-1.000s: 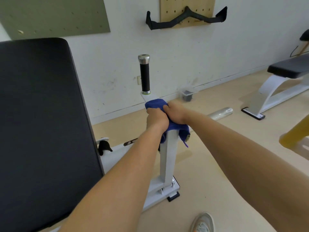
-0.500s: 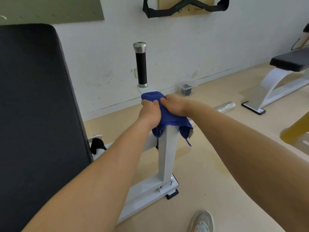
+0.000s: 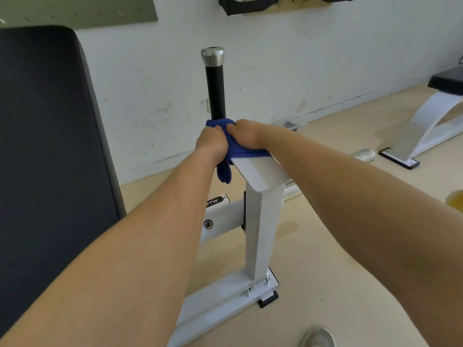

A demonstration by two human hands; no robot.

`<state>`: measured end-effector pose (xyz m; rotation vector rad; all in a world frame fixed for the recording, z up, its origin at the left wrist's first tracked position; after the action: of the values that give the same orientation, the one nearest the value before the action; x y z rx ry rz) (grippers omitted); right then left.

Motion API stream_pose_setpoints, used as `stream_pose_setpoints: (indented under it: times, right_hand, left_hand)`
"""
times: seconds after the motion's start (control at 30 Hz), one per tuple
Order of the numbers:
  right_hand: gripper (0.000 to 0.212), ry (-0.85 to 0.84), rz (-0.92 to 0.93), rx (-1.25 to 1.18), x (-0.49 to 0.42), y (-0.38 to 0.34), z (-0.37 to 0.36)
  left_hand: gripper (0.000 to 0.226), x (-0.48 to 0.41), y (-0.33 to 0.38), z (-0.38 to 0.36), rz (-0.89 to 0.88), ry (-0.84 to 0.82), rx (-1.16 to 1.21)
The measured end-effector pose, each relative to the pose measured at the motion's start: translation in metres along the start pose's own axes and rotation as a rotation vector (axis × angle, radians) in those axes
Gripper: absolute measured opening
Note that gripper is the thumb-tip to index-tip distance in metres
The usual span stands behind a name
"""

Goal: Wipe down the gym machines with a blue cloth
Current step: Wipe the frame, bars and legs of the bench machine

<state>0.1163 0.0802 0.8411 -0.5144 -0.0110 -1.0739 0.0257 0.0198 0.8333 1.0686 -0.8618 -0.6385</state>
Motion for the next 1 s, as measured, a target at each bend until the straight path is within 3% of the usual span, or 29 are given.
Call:
stream_pose_setpoints:
  times: [0.3,0.43,0.57,0.67,0.77,0.87,1.0]
  right_hand:
    - [0.045,-0.032,-0.064,0.003,0.024,0.060,-0.058]
    - [0.037,0.005,-0.048,-0.162,0.032,0.066,-0.076]
    - [0.024,0.171,-0.092,-0.277,0.039,0.076,-0.082]
    - [0.021,0.298,-0.140,-0.387,0.044,0.084,-0.086]
    - [0.015,0.389,-0.188,-0.421,0.052,0.096,-0.091]
    - [0.016,0.373,-0.165,-0.472,0.057,0.098,-0.102]
    - [0.040,0.245,-0.025,-0.589,0.062,0.080,-0.116]
  left_hand:
    - [0.047,0.032,-0.070,-0.036,0.099,-0.126,-0.084]
    - [0.023,0.040,-0.091,-0.041,0.207,-0.106,-0.006]
    - [0.041,0.034,-0.087,-0.038,-0.027,-0.001,-0.295]
    - [0.020,0.033,-0.077,-0.029,-0.202,0.111,-0.318]
    - [0.016,0.032,-0.076,-0.026,-0.285,0.084,-0.304]
    - [0.020,0.033,-0.084,-0.026,-0.289,0.035,-0.353]
    - [0.016,0.027,-0.105,-0.023,-0.206,-0.108,-0.340]
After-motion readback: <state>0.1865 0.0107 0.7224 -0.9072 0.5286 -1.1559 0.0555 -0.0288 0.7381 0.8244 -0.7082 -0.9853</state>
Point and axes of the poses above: each hand's wrist, its own x-axis away from the middle knuckle, its own z-axis out of the back of the hand, y = z × x, the point moved 9 cm from there along -x, towards the middle knuckle, and after that the axes turned 10 degrees about x, right-handed, at the moved point
